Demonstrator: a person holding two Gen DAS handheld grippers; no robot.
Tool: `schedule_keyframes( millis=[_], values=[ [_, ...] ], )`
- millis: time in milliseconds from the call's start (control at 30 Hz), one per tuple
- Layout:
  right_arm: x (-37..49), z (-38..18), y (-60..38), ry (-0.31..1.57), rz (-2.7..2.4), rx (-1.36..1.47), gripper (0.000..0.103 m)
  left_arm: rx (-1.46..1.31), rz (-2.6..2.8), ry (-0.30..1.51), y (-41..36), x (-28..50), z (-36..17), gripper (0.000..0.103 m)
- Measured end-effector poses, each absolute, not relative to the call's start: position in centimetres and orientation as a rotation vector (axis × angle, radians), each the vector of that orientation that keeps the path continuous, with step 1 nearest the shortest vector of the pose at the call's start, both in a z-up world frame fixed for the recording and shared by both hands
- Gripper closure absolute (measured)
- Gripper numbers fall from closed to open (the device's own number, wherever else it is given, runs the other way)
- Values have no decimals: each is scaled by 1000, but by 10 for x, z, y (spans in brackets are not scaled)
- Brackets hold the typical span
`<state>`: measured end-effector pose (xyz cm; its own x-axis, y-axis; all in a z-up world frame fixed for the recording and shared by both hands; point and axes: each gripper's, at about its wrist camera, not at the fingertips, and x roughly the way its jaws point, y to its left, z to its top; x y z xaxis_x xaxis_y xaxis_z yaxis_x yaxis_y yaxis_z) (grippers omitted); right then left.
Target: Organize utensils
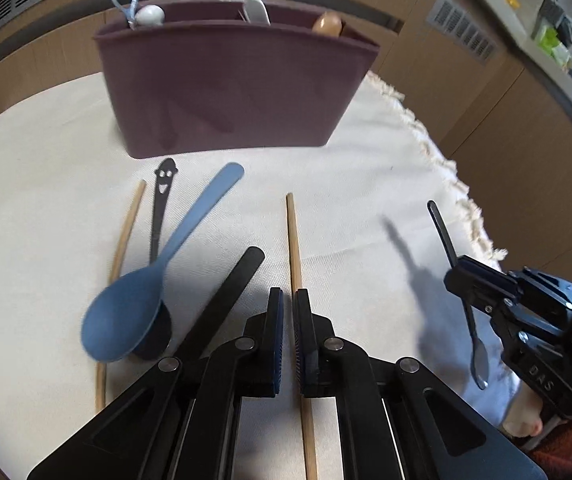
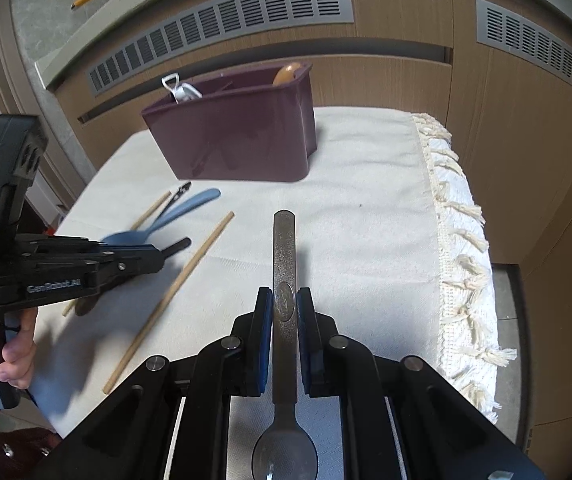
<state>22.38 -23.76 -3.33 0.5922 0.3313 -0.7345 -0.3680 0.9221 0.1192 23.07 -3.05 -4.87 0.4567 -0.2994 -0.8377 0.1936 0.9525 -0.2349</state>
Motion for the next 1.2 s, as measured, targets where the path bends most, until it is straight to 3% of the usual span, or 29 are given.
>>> schedule_keyframes(
  millis=[433, 733, 867, 1067, 1200],
  values=[
    [216, -51, -248, 882, 320, -84, 90, 201, -225, 1021, -75, 247, -61, 94],
    [214, -48, -258, 866, 277, -96, 89, 108, -257, 1034, -73, 251, -67, 92],
    [211, -44, -264, 835, 247, -94, 82, 31, -261, 1044, -74, 252, -69, 92],
    [212, -38, -280, 821, 251, -53, 81, 50, -267, 969, -70, 243, -70, 98],
    [208, -25, -287, 776, 278, -87, 81, -83, -280, 921, -38, 229, -48, 98]
  ],
)
